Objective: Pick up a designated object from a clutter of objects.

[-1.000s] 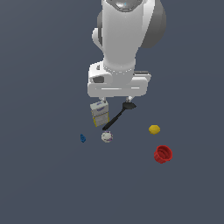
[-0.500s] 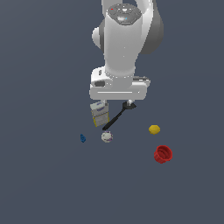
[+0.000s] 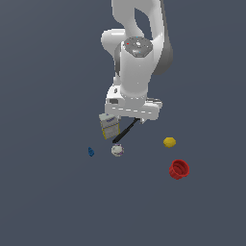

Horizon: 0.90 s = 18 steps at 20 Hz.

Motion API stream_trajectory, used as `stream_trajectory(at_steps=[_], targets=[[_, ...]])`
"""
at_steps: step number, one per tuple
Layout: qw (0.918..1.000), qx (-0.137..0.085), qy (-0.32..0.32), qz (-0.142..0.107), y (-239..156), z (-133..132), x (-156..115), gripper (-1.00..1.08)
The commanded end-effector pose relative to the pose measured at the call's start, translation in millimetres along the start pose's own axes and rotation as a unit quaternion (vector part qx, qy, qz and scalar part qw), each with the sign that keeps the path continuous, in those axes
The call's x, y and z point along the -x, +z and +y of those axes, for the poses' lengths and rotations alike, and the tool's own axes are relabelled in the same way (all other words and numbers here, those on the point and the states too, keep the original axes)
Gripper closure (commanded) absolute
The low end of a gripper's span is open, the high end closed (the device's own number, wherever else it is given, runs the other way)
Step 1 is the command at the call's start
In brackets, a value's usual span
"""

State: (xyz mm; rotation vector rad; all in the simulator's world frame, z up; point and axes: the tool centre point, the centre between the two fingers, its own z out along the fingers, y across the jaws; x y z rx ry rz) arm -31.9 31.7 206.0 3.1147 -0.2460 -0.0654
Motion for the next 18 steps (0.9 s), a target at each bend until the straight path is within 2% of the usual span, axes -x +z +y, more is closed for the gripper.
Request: stream_trajectory(at_steps=[1,8,18], targets=[[0.9996,-0.001,0.028,0.002,19.5,-2.5,8.4,-0.92],[0.9942,-0.005,0.107,0.008,70.7,-7.4,37.5,-0.92],[0.9791,-0.011,0.203,0.015,123.9,-8.8,82.7,-0.92]])
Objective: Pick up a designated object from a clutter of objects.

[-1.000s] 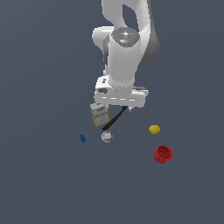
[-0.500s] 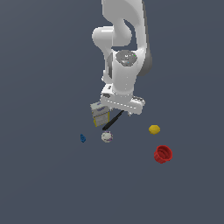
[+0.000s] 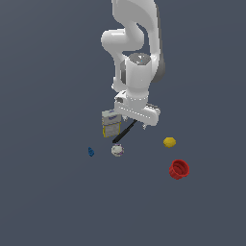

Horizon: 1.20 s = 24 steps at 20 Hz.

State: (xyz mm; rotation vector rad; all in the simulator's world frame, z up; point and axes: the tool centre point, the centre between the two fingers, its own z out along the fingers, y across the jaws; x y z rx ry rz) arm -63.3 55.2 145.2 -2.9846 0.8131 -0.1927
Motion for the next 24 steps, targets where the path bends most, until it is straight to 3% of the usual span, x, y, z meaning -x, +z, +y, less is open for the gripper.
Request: stream_trajectory(at_steps=[1,12,13,14,15,24], targets=[[0.9974,0.041,0.023,-0.056,54.7,36.1,54.6,-0.92],[0.9961,0.04,0.059,-0.052,67.3,45.4,73.7,-0.92],[0.9986,0.007,0.05,-0.016,41.0,-12.4,7.6,-0.92],[0.9986,-0.026,0.041,0.021,2.3,-13.2,17.7,-0.92],[0.9984,-0.03,0.04,0.026,-3.9,-13.2,19.6,-0.92],[0.9989,-0.013,0.044,0.007,25.9,0.6,32.0,-0.92]])
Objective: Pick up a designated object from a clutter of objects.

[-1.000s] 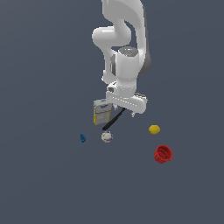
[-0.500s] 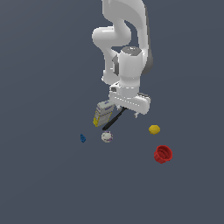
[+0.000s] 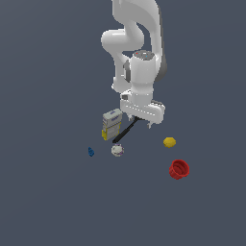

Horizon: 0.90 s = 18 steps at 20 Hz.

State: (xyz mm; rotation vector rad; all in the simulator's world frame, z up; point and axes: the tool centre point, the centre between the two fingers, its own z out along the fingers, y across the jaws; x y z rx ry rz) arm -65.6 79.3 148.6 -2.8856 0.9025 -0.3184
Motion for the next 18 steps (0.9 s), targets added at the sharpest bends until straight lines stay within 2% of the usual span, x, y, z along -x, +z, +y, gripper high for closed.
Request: stream_trajectory(at_steps=[1,10,18], targets=[[0.9991,0.029,0.007,-0.03,32.1,27.5,21.3,-0.92],[0.9953,0.067,0.018,-0.068,88.2,66.5,53.6,-0.92],[0.993,0.082,0.022,-0.083,109.8,83.0,67.8,-0.92]])
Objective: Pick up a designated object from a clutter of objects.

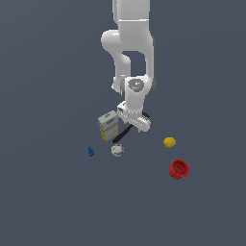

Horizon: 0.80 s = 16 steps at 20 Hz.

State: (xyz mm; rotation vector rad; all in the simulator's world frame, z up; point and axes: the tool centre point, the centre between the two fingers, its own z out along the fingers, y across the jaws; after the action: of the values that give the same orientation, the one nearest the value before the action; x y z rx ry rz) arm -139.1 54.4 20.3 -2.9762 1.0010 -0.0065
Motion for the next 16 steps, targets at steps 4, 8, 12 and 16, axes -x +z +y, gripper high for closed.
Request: stream_trajectory(at_steps=[4,8,12,16], targets=[[1.0,0.002,0.001,-0.002,3.4,1.2,0.9,-0.92],[1.0,0.001,0.001,-0.002,3.2,1.0,0.8,1.08],[1.0,0.001,0.001,-0.002,3.2,1.0,0.8,1.08],[1.0,0.002,0.002,-0.002,3.3,2.2,0.6,1.08]])
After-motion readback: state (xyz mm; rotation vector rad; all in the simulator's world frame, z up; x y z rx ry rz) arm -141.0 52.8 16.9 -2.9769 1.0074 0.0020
